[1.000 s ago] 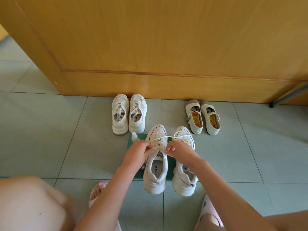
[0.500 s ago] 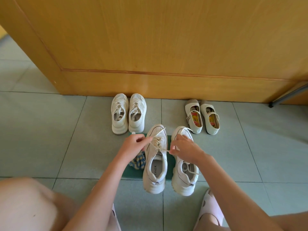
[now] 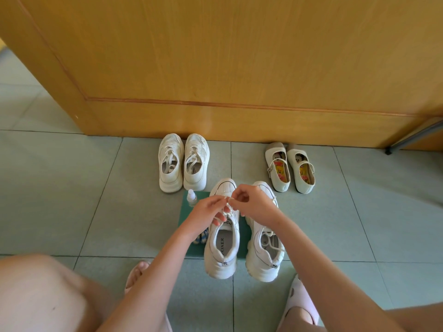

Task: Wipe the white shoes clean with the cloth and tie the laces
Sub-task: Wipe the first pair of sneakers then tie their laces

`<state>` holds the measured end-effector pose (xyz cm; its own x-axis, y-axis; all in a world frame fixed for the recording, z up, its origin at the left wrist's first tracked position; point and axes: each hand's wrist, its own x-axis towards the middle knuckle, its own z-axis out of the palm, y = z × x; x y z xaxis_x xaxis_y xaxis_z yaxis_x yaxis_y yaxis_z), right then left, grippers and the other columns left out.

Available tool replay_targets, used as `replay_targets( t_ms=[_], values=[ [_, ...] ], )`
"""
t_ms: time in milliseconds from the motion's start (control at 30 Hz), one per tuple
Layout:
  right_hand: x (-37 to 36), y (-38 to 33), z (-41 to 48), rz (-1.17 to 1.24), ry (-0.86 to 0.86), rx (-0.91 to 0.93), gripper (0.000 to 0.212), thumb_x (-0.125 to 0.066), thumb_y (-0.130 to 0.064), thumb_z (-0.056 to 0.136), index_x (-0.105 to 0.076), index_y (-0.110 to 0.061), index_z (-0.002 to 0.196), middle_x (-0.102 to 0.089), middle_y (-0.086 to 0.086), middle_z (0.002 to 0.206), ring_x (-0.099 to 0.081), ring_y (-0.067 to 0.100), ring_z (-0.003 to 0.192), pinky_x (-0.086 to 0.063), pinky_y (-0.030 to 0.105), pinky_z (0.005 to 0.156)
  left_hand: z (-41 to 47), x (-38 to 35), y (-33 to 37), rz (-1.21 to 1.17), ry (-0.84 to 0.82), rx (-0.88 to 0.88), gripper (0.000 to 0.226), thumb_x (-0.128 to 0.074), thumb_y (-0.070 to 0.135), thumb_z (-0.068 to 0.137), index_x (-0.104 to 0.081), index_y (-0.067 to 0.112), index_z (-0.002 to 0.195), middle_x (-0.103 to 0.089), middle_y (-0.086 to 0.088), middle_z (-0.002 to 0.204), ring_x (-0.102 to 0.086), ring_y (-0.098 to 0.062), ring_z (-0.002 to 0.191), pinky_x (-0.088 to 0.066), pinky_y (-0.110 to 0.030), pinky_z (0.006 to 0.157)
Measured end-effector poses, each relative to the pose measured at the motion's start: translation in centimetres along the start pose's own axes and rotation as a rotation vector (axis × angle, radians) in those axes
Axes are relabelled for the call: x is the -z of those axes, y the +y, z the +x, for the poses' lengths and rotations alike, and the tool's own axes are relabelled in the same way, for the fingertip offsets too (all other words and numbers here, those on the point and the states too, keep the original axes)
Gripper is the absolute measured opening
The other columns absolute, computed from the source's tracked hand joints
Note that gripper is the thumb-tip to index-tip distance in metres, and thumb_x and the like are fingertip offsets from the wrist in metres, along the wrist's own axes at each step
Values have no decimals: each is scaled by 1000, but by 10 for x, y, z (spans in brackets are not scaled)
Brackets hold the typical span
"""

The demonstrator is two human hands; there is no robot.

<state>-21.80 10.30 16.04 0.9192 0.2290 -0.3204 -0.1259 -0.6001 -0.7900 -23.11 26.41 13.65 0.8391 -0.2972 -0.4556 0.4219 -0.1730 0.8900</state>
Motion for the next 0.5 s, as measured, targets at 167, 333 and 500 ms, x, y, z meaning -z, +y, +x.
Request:
replay_targets(
  t_ms=[167, 333, 500],
  values=[
    [-4, -2, 3, 139, 110, -15, 7, -64, -20, 87, -63, -14, 84, -63, -3, 68, -53, 4, 52, -44, 16, 53, 2, -4, 5, 152, -81, -59, 11, -53, 20, 95, -64, 19, 98, -60, 9, 71, -52, -2, 56, -41, -14, 55],
    [-7, 0, 4, 214, 142, -24, 7, -68, -21, 84, -67, -14, 84, -65, -4, 69, -54, 2, 56, -44, 13, 54, 3, -8, 3, 248, -4, -137, 14, -56, 27, 94, -56, 31, 80, -58, 10, 64, -51, -3, 54, -42, -15, 62],
    [-9, -6, 7, 256, 180, -24, 14, -66, -20, 86, -70, -7, 87, -67, -4, 70, -58, -1, 56, -48, 14, 57, 4, -12, 3, 344, -42, -110, 18, -46, 33, 97, -57, 28, 84, -57, 9, 68, -51, -8, 59, -43, -23, 70]
  ],
)
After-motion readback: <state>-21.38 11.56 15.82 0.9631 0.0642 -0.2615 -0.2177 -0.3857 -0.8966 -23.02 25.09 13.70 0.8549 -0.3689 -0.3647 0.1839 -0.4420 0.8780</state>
